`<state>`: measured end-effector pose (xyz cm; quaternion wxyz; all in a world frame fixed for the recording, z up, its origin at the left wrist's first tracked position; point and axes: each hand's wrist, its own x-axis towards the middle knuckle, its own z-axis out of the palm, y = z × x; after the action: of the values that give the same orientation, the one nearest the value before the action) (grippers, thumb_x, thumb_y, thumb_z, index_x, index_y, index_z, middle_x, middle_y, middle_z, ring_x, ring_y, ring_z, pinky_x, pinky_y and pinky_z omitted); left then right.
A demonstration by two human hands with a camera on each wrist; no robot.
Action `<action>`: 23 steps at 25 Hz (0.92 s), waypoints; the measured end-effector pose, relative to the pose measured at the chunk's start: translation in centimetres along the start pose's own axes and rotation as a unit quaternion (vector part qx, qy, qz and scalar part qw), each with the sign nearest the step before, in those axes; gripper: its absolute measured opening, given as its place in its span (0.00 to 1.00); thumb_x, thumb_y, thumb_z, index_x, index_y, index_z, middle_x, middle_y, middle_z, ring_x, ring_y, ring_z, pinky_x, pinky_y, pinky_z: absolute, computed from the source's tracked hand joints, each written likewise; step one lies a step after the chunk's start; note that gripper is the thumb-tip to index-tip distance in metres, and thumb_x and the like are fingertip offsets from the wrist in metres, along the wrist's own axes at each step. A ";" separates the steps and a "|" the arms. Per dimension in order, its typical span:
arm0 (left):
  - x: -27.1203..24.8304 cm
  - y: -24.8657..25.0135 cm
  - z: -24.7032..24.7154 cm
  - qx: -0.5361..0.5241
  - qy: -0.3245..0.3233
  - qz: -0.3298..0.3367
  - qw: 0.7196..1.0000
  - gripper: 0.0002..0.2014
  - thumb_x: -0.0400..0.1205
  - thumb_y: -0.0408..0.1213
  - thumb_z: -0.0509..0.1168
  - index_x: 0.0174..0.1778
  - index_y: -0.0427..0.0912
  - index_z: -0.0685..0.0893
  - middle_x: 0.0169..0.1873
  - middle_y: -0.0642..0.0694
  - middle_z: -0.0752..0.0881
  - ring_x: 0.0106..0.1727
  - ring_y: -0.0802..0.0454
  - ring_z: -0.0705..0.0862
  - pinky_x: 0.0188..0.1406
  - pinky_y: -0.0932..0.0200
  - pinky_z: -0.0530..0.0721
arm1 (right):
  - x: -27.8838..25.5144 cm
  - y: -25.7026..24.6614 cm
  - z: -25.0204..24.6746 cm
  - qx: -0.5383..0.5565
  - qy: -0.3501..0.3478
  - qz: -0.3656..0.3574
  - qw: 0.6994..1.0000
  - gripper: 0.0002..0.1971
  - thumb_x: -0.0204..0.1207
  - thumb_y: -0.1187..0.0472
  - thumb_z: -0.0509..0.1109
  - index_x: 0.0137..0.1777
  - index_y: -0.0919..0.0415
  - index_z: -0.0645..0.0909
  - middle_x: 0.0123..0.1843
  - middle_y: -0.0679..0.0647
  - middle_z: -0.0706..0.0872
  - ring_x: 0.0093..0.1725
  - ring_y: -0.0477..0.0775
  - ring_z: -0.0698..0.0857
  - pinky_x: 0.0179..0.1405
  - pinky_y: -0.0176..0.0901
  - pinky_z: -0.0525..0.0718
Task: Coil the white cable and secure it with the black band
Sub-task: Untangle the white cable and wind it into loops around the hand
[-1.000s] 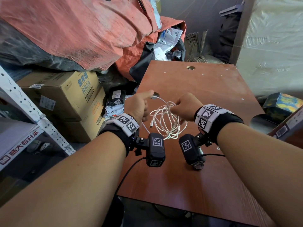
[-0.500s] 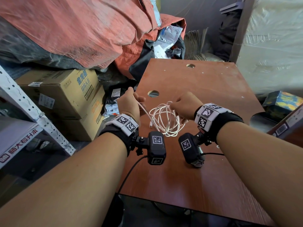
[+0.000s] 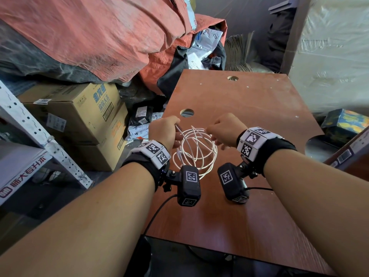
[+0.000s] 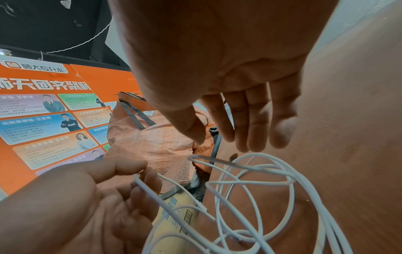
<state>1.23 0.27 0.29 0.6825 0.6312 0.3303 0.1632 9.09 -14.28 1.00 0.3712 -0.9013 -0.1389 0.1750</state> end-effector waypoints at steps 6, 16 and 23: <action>0.0 0.5 0.0 0.024 -0.010 0.022 0.999 0.08 0.81 0.32 0.63 0.37 0.39 0.82 0.32 0.43 0.90 0.16 0.53 0.79 0.13 0.68 0.69 | -0.4 -0.4 0.5 -0.056 -0.032 -0.058 0.996 0.23 0.74 0.45 0.76 0.43 0.70 0.89 0.44 0.67 0.91 0.28 0.52 0.79 0.30 0.44 0.79; 0.1 2.6 0.1 -0.135 0.014 0.079 0.988 0.09 0.87 0.34 0.59 0.42 0.39 0.78 0.31 0.41 0.84 0.16 0.52 0.78 0.14 0.63 0.77 | -0.4 -1.1 -1.2 -0.042 0.118 -0.041 0.991 0.13 0.78 0.62 0.64 0.43 0.72 0.84 0.40 0.68 0.90 0.39 0.68 0.89 0.42 0.57 0.89; -1.1 4.3 0.9 -0.209 -0.057 0.057 0.975 0.13 0.91 0.35 0.52 0.42 0.38 0.76 0.32 0.40 0.87 0.20 0.52 0.85 0.19 0.60 0.85 | -1.6 -2.0 -1.8 0.008 0.135 -0.093 0.987 0.04 0.71 0.64 0.67 0.35 0.59 0.79 0.36 0.58 0.87 0.35 0.62 0.86 0.40 0.59 0.90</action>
<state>1.83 -0.49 4.68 0.8068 0.5004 0.2131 0.2309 8.11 -14.66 3.96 0.4087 -0.8966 -0.1693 0.0180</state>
